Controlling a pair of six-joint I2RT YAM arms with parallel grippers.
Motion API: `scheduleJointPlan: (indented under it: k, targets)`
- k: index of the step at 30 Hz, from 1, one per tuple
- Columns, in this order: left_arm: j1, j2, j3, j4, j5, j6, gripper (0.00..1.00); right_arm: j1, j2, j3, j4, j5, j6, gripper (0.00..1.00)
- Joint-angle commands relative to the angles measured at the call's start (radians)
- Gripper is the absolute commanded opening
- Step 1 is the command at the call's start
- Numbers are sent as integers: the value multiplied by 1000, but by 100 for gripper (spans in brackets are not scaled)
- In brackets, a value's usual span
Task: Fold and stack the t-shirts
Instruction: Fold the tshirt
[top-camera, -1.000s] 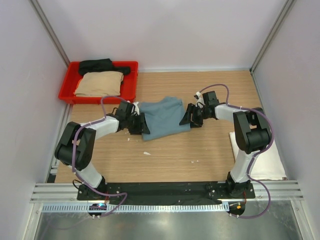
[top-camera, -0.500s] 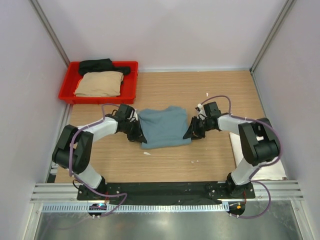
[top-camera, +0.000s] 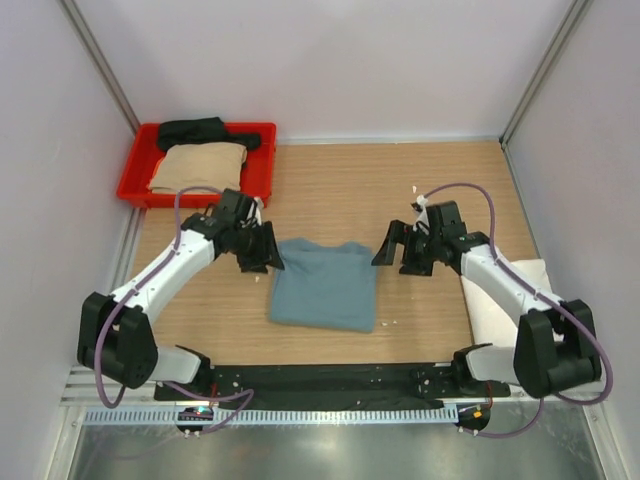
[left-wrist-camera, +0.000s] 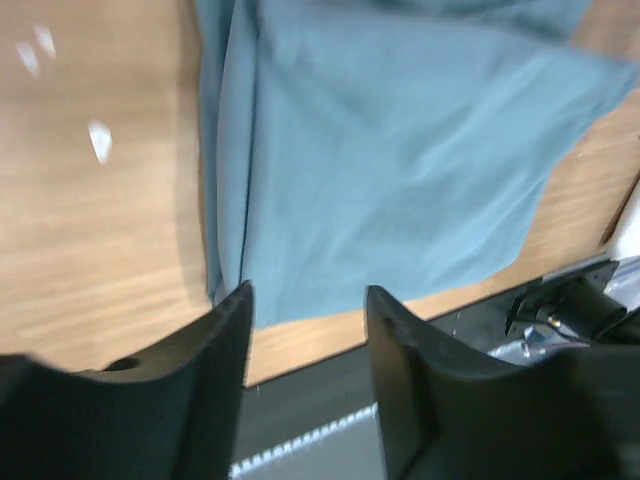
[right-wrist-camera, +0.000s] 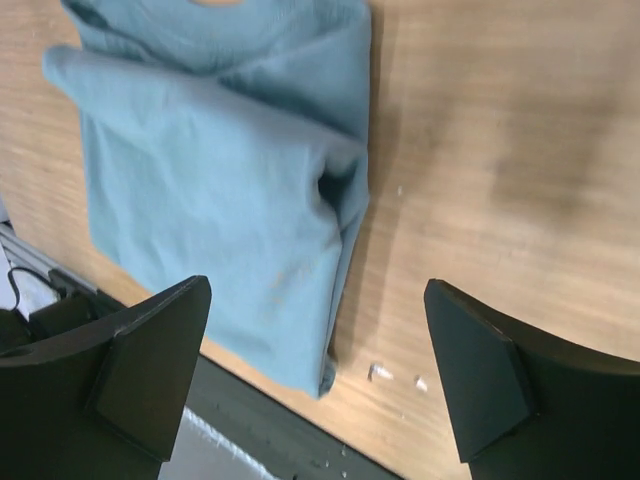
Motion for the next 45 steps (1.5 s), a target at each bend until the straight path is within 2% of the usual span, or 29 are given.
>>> scheduleJointPlan:
  k: [1, 2, 4, 6, 7, 12, 23, 26, 27, 29, 30, 33, 38, 41, 45]
  targets:
    - [1, 41, 112, 39, -101, 70, 47, -5, 105, 81, 69, 19, -84, 93]
    - [1, 63, 139, 49, -111, 90, 45, -5, 122, 87, 101, 16, -88, 88]
    - [0, 130, 170, 71, -137, 115, 38, -5, 180, 103, 125, -1, -92, 69]
    - [1, 191, 196, 97, -141, 144, 38, -7, 217, 118, 154, -23, -95, 53]
    - [0, 247, 228, 105, -138, 162, 39, -7, 248, 135, 155, -33, -99, 49]
    - [0, 367, 314, 65, -149, 182, 46, -7, 312, 176, 155, -30, -127, 53]
    - [0, 483, 371, 68, -103, 144, 43, -5, 380, 201, 165, -69, -122, 52]
    - [0, 485, 370, 76, -94, 127, 28, -2, 392, 212, 166, -75, -116, 45]
    - [0, 480, 367, 79, -104, 122, 19, -2, 394, 215, 169, -84, -116, 37]
    - [-2, 465, 364, 63, -126, 109, 10, -2, 398, 218, 178, -115, -99, 23]
    - [0, 444, 362, 36, -137, 102, 1, -1, 398, 231, 171, -139, -95, 13]
    - [0, 370, 350, -44, -141, 66, 0, 13, 342, 262, 85, -133, -66, 7]
    - [0, 244, 333, -165, -172, 9, 0, 50, 187, 267, -4, -109, -4, 4]
    - [4, 207, 339, -213, -210, -10, 0, 54, 190, 291, -7, -109, 23, 3]
    - [58, 248, 357, -211, -244, -8, 0, 54, 251, 336, 55, -84, 43, 2]
